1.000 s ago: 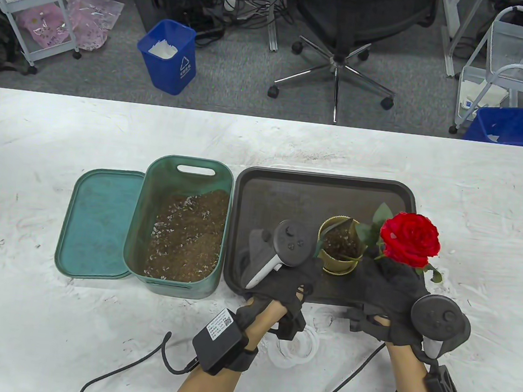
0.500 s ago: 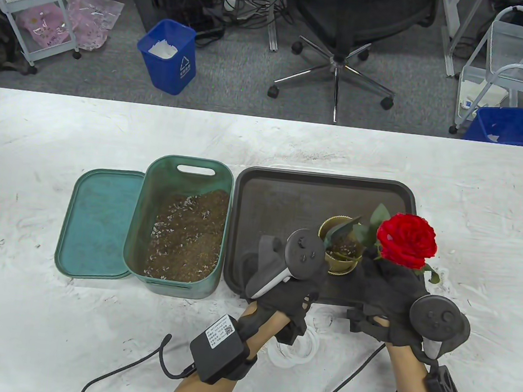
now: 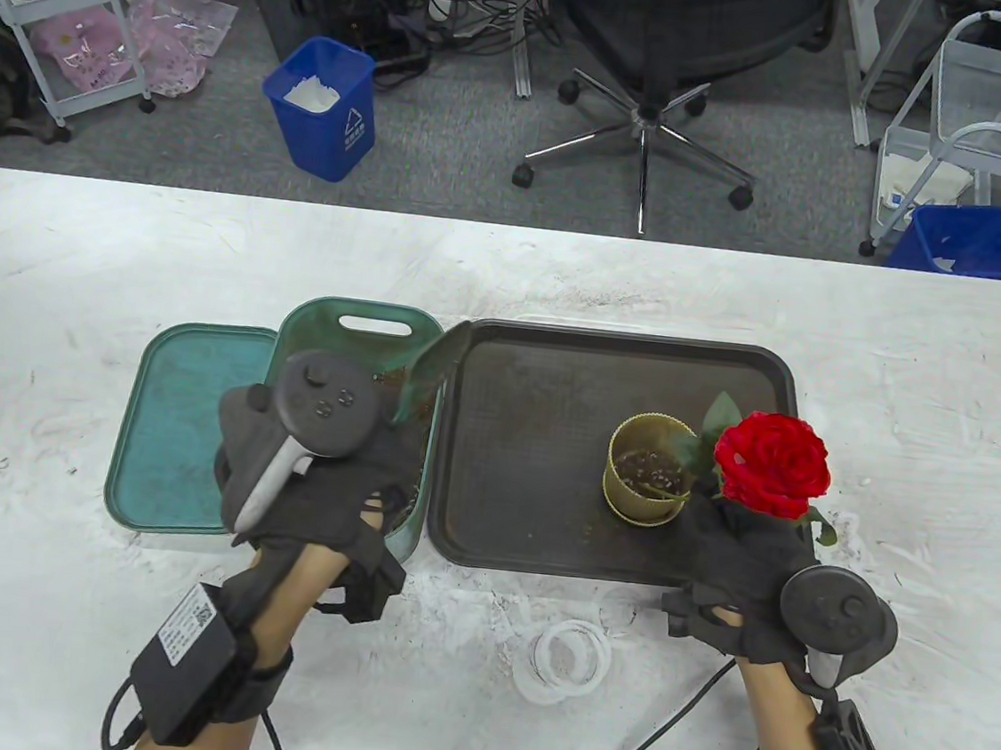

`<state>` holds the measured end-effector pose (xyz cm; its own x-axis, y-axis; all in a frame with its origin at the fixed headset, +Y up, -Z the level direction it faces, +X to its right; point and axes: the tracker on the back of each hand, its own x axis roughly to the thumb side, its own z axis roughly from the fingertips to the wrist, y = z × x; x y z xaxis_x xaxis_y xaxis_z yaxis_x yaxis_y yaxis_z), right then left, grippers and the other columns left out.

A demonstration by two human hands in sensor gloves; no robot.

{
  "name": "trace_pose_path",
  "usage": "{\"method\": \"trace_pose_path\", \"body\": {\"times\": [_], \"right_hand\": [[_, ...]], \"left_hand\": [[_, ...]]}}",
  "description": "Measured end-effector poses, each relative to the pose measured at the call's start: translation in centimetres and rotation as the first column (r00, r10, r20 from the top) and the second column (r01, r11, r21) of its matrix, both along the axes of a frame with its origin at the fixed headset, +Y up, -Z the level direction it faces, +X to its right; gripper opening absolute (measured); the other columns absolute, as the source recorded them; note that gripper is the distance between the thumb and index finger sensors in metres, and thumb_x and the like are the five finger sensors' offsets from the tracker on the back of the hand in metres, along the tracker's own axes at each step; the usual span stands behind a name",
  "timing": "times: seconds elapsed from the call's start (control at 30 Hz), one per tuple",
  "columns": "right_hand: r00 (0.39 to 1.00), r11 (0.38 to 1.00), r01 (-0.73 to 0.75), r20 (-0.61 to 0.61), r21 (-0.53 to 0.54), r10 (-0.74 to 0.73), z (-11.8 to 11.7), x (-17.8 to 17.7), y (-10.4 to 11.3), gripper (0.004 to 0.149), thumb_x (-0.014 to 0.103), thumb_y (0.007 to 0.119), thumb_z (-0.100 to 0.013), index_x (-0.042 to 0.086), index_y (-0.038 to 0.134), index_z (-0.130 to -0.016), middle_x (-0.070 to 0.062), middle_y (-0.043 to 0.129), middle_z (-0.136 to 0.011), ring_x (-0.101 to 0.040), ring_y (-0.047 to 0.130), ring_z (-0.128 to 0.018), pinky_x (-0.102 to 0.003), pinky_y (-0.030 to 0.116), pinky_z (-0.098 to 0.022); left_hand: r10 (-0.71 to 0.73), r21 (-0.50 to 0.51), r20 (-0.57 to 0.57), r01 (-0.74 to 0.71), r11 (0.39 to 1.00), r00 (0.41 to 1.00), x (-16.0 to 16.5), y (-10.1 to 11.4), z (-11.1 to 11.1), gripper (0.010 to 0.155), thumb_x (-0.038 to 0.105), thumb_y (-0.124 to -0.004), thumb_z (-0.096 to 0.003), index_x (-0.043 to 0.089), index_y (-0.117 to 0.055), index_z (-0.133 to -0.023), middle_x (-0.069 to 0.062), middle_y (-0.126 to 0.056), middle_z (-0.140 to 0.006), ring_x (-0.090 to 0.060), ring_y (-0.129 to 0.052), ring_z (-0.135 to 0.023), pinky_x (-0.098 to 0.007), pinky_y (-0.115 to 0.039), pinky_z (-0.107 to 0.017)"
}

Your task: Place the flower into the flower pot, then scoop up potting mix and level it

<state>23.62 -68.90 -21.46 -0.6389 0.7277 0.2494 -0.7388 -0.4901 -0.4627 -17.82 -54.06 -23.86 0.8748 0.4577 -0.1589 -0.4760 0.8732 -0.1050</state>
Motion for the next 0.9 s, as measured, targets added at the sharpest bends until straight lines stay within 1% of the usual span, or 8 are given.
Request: {"method": "trace_pose_path", "body": {"times": [0.1,0.23,0.3,0.37,0.5,0.57,0.67,0.9], "right_hand": [[1.0,1.0,0.001,0.0,0.0,-0.001,0.0,0.0,0.0,0.037,0.031,0.088,-0.035,0.018,0.092,-0.069,-0.013,0.102,-0.063,-0.034,0.105,-0.038,-0.05,0.094,-0.026],[1.0,1.0,0.003,-0.002,0.0,-0.003,0.0,-0.1,0.0,0.037,0.031,0.088,-0.035,0.018,0.092,-0.069,-0.013,0.102,-0.063,-0.034,0.105,-0.038,-0.05,0.094,-0.026],[1.0,1.0,0.0,-0.003,0.001,0.0,0.1,-0.1,0.0,0.037,0.031,0.088,-0.035,0.018,0.092,-0.069,-0.013,0.102,-0.063,-0.034,0.105,-0.038,-0.05,0.094,-0.026],[1.0,1.0,0.001,-0.005,0.001,-0.001,0.1,-0.1,0.0,0.037,0.031,0.088,-0.035,0.018,0.092,-0.069,-0.013,0.102,-0.063,-0.034,0.105,-0.038,-0.05,0.094,-0.026],[1.0,1.0,-0.003,-0.007,0.002,0.003,0.1,-0.2,0.0,0.037,0.031,0.088,-0.035,0.018,0.092,-0.069,-0.013,0.102,-0.063,-0.034,0.105,-0.038,-0.05,0.094,-0.026],[1.0,1.0,0.001,-0.007,0.001,-0.001,0.1,-0.1,0.0,0.037,0.031,0.088,-0.035,0.018,0.092,-0.069,-0.013,0.102,-0.063,-0.034,0.105,-0.038,-0.05,0.094,-0.026],[1.0,1.0,0.003,-0.007,0.0,-0.003,0.1,-0.2,0.0,0.037,0.031,0.088,-0.035,0.018,0.092,-0.069,-0.013,0.102,-0.063,-0.034,0.105,-0.038,-0.05,0.094,-0.026],[1.0,1.0,0.0,-0.007,0.002,0.0,0.1,-0.2,0.0,0.037,0.031,0.088,-0.035,0.018,0.093,-0.069,-0.013,0.102,-0.062,-0.034,0.105,-0.038,-0.05,0.094,-0.026]], "left_hand": [[-0.015,-0.112,-0.069,0.007,0.994,0.997,-2.4,-0.7,-1.0,0.056,0.04,-0.08,-0.0443,0.002,-0.077,-0.086,-0.007,-0.102,-0.06,-0.018,-0.115,-0.02,-0.032,-0.098,-0.017],[-0.12,-0.299,-0.114,0.081,0.951,0.986,-4.1,-2.6,-2.6,0.056,0.041,-0.081,-0.0432,-0.001,-0.082,-0.081,-0.008,-0.105,-0.052,-0.017,-0.115,-0.01,-0.031,-0.098,-0.01],[-0.13,-0.452,-0.089,0.076,0.889,0.988,-4.3,-4.1,-3.5,0.055,0.04,-0.081,-0.0429,-0.002,-0.084,-0.078,-0.009,-0.106,-0.048,-0.016,-0.114,-0.005,-0.03,-0.098,-0.006],[-0.137,-0.546,-0.09,0.067,0.835,0.986,-4.5,-5.5,-4.3,0.055,0.039,-0.081,-0.0428,-0.004,-0.085,-0.077,-0.01,-0.107,-0.046,-0.016,-0.114,-0.003,-0.03,-0.097,-0.004],[-0.218,-0.639,-0.076,0.12,0.759,0.973,-4.6,-7.4,-5.4,0.055,0.038,-0.082,-0.0422,-0.006,-0.086,-0.075,-0.011,-0.107,-0.044,-0.017,-0.114,0.0,-0.03,-0.097,-0.002],[-0.208,-0.681,-0.055,0.116,0.723,0.977,-4.6,-8.3,-5.7,0.054,0.038,-0.082,-0.042,-0.006,-0.087,-0.074,-0.012,-0.108,-0.043,-0.017,-0.114,0.001,-0.03,-0.097,-0.001],[-0.192,-0.702,-0.05,0.102,0.705,0.98,-4.6,-9.0,-6.0,0.054,0.038,-0.081,-0.042,-0.005,-0.087,-0.074,-0.011,-0.108,-0.043,-0.017,-0.114,0.001,-0.03,-0.097,-0.001],[-0.031,-0.709,-0.104,-0.052,0.703,0.994,-5.1,-10.3,-6.3,0.055,0.038,-0.078,-0.0425,-0.007,-0.085,-0.074,-0.01,-0.107,-0.043,-0.013,-0.113,0.001,-0.028,-0.097,-0.001]]}}
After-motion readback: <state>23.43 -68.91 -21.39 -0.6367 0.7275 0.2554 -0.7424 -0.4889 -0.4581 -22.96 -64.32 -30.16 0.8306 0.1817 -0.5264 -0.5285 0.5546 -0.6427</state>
